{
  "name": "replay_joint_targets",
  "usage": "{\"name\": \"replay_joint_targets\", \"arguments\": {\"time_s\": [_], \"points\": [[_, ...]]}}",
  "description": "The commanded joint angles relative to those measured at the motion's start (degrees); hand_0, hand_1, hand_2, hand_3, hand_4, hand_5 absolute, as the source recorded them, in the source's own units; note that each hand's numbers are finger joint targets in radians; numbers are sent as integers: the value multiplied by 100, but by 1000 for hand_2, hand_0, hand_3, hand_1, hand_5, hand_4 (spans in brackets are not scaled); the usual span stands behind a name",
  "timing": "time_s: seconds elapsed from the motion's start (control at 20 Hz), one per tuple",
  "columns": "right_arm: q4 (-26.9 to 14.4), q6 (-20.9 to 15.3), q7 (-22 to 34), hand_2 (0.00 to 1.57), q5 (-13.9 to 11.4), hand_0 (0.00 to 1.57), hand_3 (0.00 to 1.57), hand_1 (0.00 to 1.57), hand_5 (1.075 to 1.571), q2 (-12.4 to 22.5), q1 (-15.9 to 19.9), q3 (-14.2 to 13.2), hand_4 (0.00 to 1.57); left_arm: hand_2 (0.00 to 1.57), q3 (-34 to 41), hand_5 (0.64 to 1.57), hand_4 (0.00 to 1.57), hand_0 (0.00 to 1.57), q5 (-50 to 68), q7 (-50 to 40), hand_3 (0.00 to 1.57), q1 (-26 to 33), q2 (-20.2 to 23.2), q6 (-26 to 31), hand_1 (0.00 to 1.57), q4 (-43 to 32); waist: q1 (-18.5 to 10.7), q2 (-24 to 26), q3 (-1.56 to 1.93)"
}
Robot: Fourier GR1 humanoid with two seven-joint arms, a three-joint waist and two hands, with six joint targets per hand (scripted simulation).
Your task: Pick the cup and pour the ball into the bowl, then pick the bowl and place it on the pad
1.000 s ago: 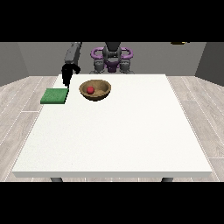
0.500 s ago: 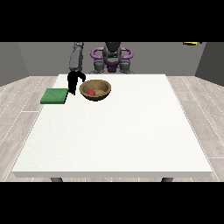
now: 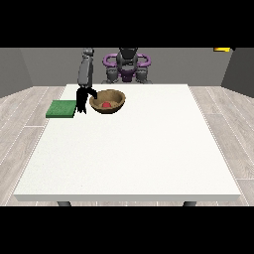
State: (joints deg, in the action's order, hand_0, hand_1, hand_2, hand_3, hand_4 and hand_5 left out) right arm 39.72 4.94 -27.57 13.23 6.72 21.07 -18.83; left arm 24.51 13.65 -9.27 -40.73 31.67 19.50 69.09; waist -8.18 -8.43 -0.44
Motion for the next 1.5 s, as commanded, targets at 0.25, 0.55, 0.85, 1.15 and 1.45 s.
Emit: {"name": "replay_joint_targets", "arguments": {"time_s": [0.25, 0.55, 0.85, 1.15, 1.45], "points": [[-482, -226, -18, 0, -114, 0, 0, 0, 1547, -146, 432, 171, 444, 0, 134, 1536, 1024, 0, 265, -4, 0, 198, 217, 114, 0, 141, -10, -12, 45], [-718, -663, -313, 0, 37, 0, 0, 0, 1556, -278, 847, -67, 498, 0, 89, 1543, 1022, 0, 439, -337, 0, -148, 299, -18, 0, 327, -84, -399, 51], [-871, -1427, 134, 1571, -478, 1571, 1571, 1571, 1471, 207, -240, 43, 944, 0, 416, 1529, 1028, 0, 687, -204, 0, -76, 701, 414, 0, 151, -247, -567, 35], [-529, -2125, 714, 1571, -865, 1571, 1365, 1571, 1536, 426, -33, 334, 960, 0, 398, 1520, 1143, 0, 621, -117, 0, -95, 590, 269, 0, 2, -150, -457, 20], [-5, -2013, 2537, 1571, -1208, 1571, 1111, 1571, 1548, 1156, 439, 845, 1026, 0, 500, 1528, 1191, 0, 517, -85, 0, 317, 702, 371, 0, -671, 359, 431, 20]]}}
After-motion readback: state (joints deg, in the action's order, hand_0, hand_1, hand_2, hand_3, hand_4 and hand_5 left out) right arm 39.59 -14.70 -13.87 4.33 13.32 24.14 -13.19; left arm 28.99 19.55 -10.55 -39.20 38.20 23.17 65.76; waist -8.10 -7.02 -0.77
